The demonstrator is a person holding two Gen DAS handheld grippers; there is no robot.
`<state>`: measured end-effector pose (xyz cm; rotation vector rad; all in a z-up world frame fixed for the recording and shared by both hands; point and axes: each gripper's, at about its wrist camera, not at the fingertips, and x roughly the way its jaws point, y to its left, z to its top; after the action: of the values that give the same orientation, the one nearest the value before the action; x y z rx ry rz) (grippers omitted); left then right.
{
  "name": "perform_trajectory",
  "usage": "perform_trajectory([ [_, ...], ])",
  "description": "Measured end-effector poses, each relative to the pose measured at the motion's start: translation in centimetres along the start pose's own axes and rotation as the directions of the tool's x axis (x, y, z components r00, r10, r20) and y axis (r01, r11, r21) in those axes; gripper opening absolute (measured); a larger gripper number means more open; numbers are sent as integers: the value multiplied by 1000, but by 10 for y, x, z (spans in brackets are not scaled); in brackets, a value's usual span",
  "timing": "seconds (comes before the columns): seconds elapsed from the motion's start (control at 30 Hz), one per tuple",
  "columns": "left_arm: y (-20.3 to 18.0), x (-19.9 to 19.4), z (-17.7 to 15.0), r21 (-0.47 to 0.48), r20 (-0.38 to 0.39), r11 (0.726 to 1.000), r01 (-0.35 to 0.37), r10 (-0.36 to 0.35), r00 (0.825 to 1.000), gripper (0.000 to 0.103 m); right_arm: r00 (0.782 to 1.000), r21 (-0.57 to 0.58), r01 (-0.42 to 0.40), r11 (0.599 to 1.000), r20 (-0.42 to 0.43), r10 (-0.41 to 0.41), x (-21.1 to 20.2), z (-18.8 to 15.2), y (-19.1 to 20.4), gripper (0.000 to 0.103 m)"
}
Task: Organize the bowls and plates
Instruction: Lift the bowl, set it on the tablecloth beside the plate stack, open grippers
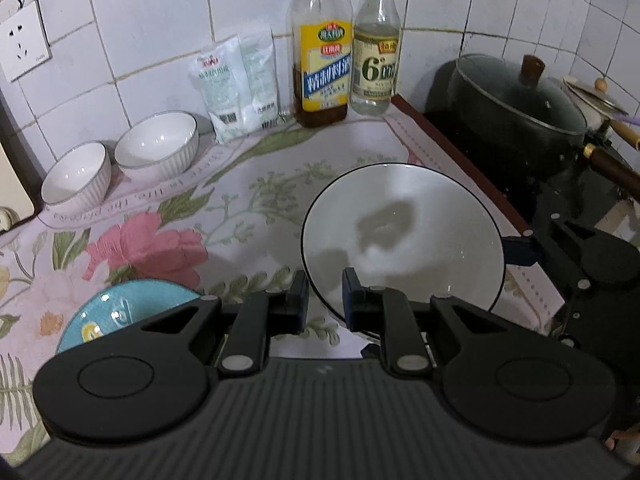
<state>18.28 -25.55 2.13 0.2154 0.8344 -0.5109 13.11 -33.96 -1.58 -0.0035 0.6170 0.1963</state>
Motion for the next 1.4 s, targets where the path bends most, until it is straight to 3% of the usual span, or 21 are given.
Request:
perform_trajectory([
  [0.53,6,49,-11,-13,-87,1000,19,-20,996,16,999,23,-1,1000,-44,2,35,-27,-9,100],
  [0.83,2,54,-17,43,-80,999,1,3,997,16,999,23,-4,1000,-54,5,45,-34,-9,101],
  [0.97,5,50,-17,41,-79,999,33,-30,996,20,998,52,2,999,-59,2,41,-36,-12,100],
  [1.1,5,33,-24,100,-26,994,41,-39,999,24,999,86,-18,996,-46,22,22,-35,-13,100],
  [1.27,13,6,-29,73,14,992,107,-108,994,26,1000,70,-14,997,-10,15,-5,-31,-7,100],
  [1.4,20,-21,-33,85,83,993,85,-92,992,33,999,73,-20,997,36,17,-24,-23,-3,100],
])
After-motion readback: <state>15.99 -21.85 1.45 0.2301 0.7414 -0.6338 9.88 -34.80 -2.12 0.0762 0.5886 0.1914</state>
